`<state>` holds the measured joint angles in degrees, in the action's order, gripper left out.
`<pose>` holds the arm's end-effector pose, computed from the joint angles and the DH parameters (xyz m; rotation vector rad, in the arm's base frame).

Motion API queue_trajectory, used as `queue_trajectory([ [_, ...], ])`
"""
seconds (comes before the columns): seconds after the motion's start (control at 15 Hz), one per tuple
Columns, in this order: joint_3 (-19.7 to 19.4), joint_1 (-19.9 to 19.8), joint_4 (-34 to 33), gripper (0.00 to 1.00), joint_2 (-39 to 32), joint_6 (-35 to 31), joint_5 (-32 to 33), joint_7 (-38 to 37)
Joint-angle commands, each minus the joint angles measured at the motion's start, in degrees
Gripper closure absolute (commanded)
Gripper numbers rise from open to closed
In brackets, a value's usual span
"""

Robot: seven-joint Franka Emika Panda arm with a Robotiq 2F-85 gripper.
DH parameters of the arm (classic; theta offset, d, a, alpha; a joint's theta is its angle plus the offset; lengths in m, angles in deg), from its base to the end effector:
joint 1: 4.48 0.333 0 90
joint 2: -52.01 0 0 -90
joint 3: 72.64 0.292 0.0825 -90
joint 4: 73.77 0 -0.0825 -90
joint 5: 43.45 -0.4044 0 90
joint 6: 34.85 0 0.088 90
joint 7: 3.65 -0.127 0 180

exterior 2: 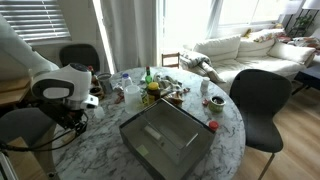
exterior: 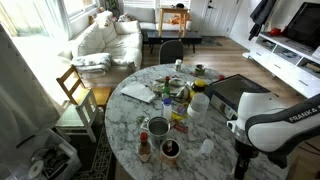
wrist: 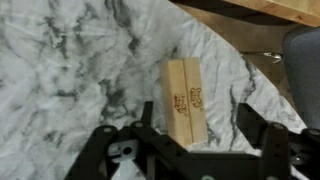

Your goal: Flip the measuring cup upside down and place a wooden block on top of it

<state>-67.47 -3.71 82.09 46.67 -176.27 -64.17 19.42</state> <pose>0.3558 0.0425 0.1109 -2.8643 -0.2650 0.4515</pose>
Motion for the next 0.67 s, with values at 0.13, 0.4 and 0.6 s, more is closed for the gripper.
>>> queue_trajectory([
  [0.13, -0.88, -0.19, -0.61, 0.63, -2.4, -2.03, 3.03, -3.84],
  [0.4, -1.22, 0.05, -1.07, 0.92, -1.55, -2.08, 6.19, -6.73],
  [0.6, -0.96, 0.54, -1.67, 0.92, 0.85, -2.5, 8.23, -9.92],
])
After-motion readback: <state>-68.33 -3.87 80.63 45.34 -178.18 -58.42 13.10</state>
